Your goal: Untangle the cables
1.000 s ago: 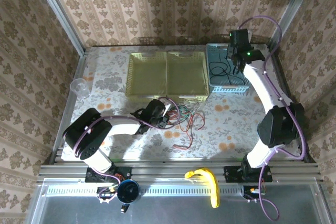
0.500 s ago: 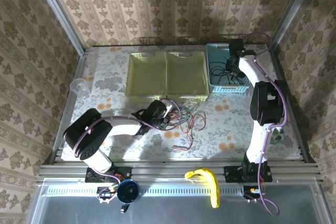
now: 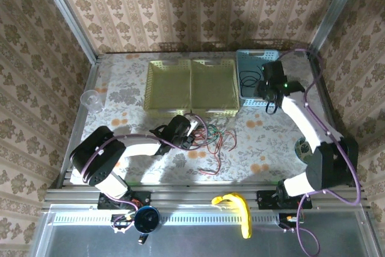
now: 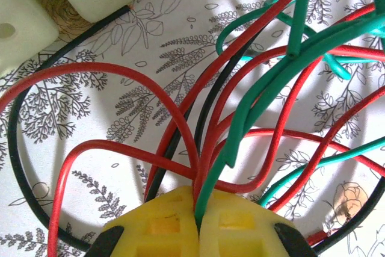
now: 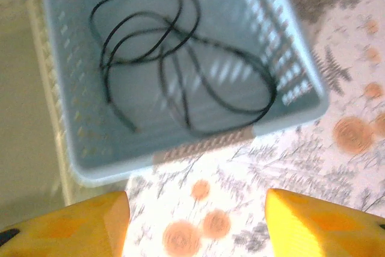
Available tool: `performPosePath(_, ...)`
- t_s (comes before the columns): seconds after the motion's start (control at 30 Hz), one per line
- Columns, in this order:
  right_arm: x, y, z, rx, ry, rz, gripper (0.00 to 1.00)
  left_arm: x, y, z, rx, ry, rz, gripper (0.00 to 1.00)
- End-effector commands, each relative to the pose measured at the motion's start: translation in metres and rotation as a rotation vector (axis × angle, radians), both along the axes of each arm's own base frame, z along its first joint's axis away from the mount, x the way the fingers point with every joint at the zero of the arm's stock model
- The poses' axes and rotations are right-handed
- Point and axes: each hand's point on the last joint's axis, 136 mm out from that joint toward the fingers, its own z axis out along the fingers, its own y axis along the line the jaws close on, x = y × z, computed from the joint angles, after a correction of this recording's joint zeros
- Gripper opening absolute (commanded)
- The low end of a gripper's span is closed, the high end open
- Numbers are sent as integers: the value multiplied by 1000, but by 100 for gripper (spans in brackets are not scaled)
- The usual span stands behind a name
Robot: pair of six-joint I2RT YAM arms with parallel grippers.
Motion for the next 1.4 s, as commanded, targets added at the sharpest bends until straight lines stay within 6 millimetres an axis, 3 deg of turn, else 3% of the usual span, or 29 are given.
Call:
performPosePath(0.0, -33, 55, -22, 123, 59, 206, 62, -7, -6, 6, -13, 8, -53, 0)
performPosePath(0.1, -71, 116, -47, 256, 136, 407, 62, -8, -8, 7, -21, 17, -60, 0)
performPosePath(0.13, -85, 132, -57, 283, 170, 455, 62, -8, -8, 7, -24, 19, -63, 0)
performPosePath(0.2, -94, 151, -71, 307, 175, 497, 62, -8, -9, 9, -28, 16, -63, 0)
performPosePath(0.47, -103, 178, -130, 306, 309, 515, 62, -7, -8, 15, -27, 8, -63, 0)
performPosePath(0.57, -103, 179, -148, 282, 362, 499, 53, -7, -7, 16, -24, 7, -58, 0)
performPosePath(0.7, -102, 154, -162, 176, 390, 389, 18, -6, -2, 16, -16, 0, -38, 0)
performPosePath(0.8, -101, 122, -158, 86, 363, 262, 5, -7, 4, 13, -4, 3, -17, 0)
performPosePath(1.03, -112, 51, -131, 28, 264, -26, 0, 3, 29, 5, 60, -17, 97, 0)
performPosePath(1.23, -133, -1, -131, 135, 216, -292, 0, 6, 41, 8, 28, -22, 150, 0)
performPosePath(1.37, -144, -24, -131, 195, 185, -406, 0, 7, 42, 9, 20, -21, 153, 0)
